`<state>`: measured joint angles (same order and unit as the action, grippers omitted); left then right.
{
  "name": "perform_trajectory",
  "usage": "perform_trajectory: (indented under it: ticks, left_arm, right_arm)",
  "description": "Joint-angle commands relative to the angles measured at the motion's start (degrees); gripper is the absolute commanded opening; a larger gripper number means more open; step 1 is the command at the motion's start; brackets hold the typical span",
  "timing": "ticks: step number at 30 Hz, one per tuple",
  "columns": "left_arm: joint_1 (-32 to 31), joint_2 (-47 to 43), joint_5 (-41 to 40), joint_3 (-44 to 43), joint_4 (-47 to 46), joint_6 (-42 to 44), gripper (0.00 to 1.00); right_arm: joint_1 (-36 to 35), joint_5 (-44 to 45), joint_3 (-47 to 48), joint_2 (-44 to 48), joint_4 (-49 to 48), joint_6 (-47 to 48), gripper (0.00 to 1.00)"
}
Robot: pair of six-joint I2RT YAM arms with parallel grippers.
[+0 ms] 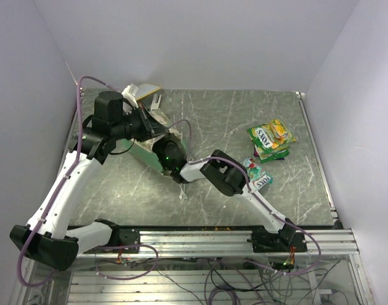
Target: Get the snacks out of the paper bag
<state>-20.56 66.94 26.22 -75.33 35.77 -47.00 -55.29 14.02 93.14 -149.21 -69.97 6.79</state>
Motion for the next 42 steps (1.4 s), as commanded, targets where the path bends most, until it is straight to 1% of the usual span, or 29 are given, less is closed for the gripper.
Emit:
perform_trajectory:
  ticks: [1, 3, 5, 8, 12, 18, 21, 25, 31, 37, 42]
  left_arm:
    - [-0.12, -1.69, -5.06, -1.06, 0.42, -1.58, 0.07]
    - [-0.10, -1.02, -7.34, -2.37, 1.98, -0.88, 0.07]
    - [0.07, -0.80, -9.10, -3.09, 2.71, -0.45, 0.07]
    - [0.48, -1.25, -10.20, -2.63, 1.93, -0.68, 0.07]
    - [0.95, -0.63, -8.21, -1.71, 0.16, -1.23, 0.07]
    - [1.37, 1.45, -6.78, -5.09, -0.70, -1.23, 0.07]
    - [1.61, 3.18, -5.48, -7.20, -1.65, -2.68, 0.07]
    - [1.75, 5.06, -5.33, -10.55, 0.04, -3.37, 0.07]
    - [2.46, 4.56, -4.54, -9.47, -1.21, -5.33, 0.07]
    - [4.28, 4.54, -3.66, -9.34, -0.68, -4.75, 0.07]
    - [5.79, 4.53, -1.68, -8.64, -3.14, -5.55, 0.07]
  right_arm:
    - [2.85, 3.78, -3.15, 0.80, -0.01, 1.49, 0.38]
    - [3.87, 1.40, -6.44, 2.59, -0.20, 0.69, 0.23]
    - [4.38, 0.89, -10.11, 4.73, -1.50, 0.26, 0.00]
    - [4.40, -1.43, -15.58, 8.00, -4.36, 1.10, 0.00]
    - [4.32, -4.98, -21.24, 11.88, -7.20, 1.06, 0.00]
    - [3.01, -10.00, -27.85, 17.03, -11.88, 0.76, 0.00]
    - [2.46, -11.07, -28.58, 18.38, -13.67, 0.04, 0.00]
    - [2.46, -11.33, -27.32, 19.56, -13.27, -0.29, 0.00]
    - [2.24, -11.38, -25.62, 22.03, -11.73, -0.08, 0.00]
    - [2.11, -10.22, -26.99, 26.44, -8.79, 1.56, 0.00]
    - [1.52, -9.24, -30.25, 30.30, -5.69, 2.77, 0.00]
